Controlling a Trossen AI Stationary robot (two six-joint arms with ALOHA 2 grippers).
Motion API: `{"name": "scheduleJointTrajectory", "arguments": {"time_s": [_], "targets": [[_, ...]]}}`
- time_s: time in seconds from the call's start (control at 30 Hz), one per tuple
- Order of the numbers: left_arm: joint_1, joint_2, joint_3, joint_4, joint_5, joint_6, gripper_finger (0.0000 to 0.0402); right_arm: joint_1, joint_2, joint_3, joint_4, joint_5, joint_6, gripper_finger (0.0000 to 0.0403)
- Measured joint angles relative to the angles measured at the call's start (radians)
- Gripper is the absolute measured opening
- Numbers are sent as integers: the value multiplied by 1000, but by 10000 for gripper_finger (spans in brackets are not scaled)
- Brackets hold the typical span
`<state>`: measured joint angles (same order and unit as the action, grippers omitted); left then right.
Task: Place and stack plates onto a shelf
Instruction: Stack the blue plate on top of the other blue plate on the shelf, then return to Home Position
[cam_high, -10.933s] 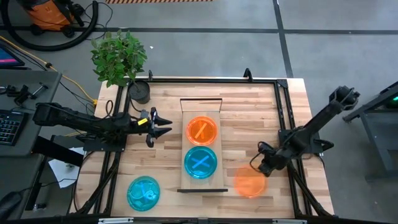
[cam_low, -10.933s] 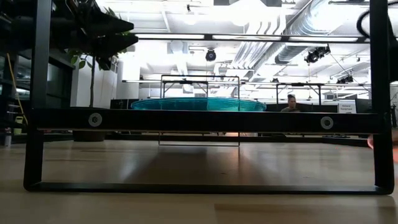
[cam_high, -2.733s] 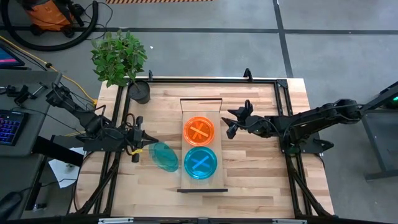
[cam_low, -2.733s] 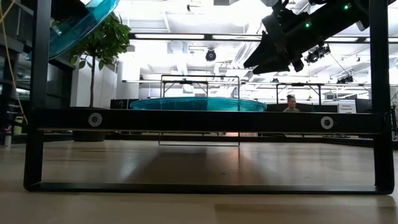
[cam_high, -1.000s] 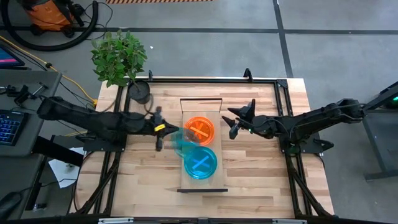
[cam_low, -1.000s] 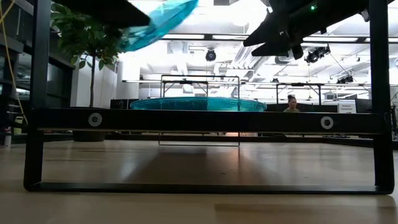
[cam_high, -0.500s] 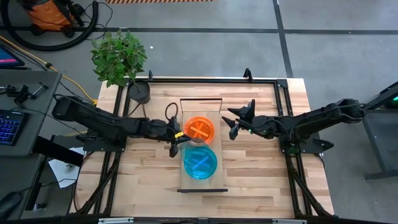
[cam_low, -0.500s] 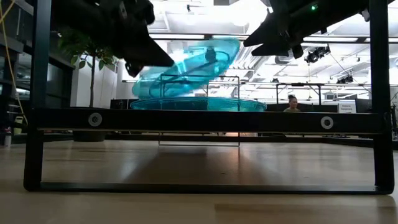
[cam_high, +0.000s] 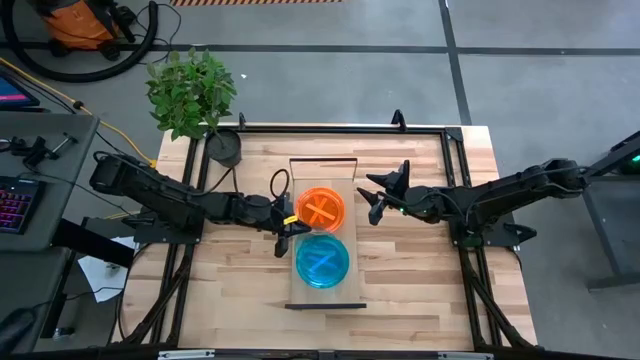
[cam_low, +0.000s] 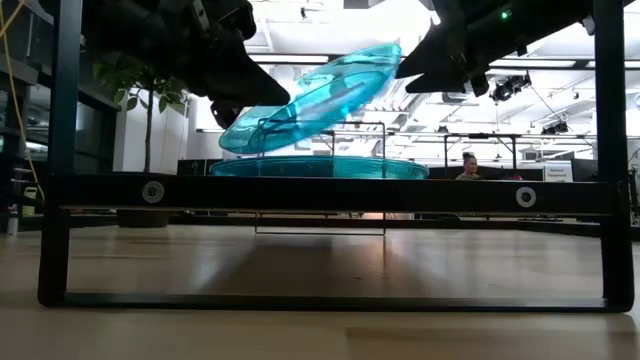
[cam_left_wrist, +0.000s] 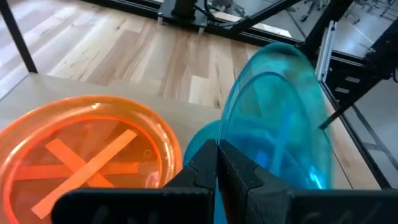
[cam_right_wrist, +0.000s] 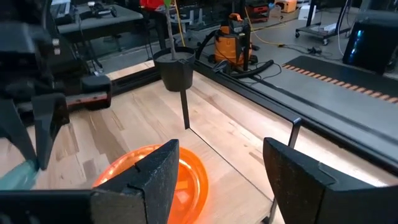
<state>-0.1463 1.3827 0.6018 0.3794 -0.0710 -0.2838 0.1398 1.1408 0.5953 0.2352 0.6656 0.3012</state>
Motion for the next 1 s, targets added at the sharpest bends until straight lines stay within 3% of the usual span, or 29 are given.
{"name": "scheduleJointTrajectory", "arguments": {"time_s": [0.23, 0.57, 1.0], "targets": [[-23, 31, 0, 35, 0, 16, 11, -4, 0, 0, 1, 1, 12, 216], [-32, 127, 0, 114, 1, 25, 72, -16, 0, 0, 1, 3, 13, 216], [-31, 5, 0, 73, 1, 73, 143, -15, 0, 0, -15, -5, 38, 216]]}}
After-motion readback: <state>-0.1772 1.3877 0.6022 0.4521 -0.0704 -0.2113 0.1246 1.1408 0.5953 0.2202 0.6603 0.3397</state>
